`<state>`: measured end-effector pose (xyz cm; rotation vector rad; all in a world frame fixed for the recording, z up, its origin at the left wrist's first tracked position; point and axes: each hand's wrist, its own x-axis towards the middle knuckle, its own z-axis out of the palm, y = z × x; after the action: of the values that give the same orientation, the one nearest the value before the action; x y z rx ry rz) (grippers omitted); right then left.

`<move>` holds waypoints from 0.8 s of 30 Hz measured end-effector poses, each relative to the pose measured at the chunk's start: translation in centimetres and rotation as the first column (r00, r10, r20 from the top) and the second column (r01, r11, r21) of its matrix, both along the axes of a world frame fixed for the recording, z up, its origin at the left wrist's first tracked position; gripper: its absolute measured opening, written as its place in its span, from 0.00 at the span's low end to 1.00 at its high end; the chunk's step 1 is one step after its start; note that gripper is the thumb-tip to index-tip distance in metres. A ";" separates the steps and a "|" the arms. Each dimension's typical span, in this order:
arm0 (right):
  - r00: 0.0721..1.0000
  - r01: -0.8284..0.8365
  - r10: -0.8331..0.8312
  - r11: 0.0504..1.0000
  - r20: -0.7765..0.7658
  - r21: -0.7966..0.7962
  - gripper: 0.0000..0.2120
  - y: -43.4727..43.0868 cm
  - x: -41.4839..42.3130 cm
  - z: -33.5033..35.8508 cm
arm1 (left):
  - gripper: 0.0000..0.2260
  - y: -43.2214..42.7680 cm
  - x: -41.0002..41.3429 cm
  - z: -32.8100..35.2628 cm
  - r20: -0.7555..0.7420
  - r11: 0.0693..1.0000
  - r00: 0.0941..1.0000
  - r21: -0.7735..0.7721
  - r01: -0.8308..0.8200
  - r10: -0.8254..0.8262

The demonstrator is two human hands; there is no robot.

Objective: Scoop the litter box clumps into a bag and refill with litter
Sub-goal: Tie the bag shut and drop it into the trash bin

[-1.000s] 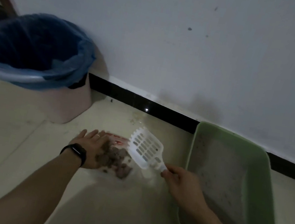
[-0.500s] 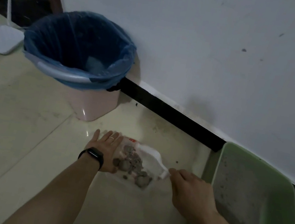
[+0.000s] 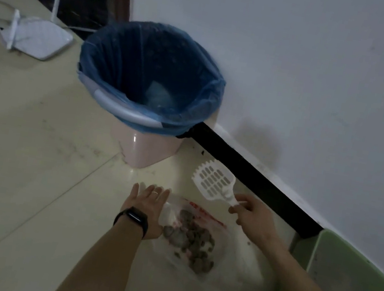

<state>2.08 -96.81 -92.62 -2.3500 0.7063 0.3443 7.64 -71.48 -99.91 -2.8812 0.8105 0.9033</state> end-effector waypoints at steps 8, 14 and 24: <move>0.995 0.095 -0.098 0.980 0.012 0.173 0.17 1.1 11.0 -5.7 | 0.33 -1.3 2.7 0.3 0.007 1.000 1.000 0.025 0.008 -0.008; 0.993 0.076 -0.074 0.997 0.090 -0.022 0.17 0.7 13.4 -7.3 | 0.32 1.3 3.0 -1.6 0.037 1.000 0.999 0.000 0.003 -0.003; 0.933 0.354 -0.355 0.935 0.059 0.037 0.30 0.4 -0.5 -6.2 | 0.26 1.2 5.9 -1.0 0.029 0.999 0.999 -0.020 0.034 -0.034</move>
<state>1.54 -96.44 -98.79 -2.1424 1.0659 0.1157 13.53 -70.33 -100.87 -2.8810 0.8683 0.8531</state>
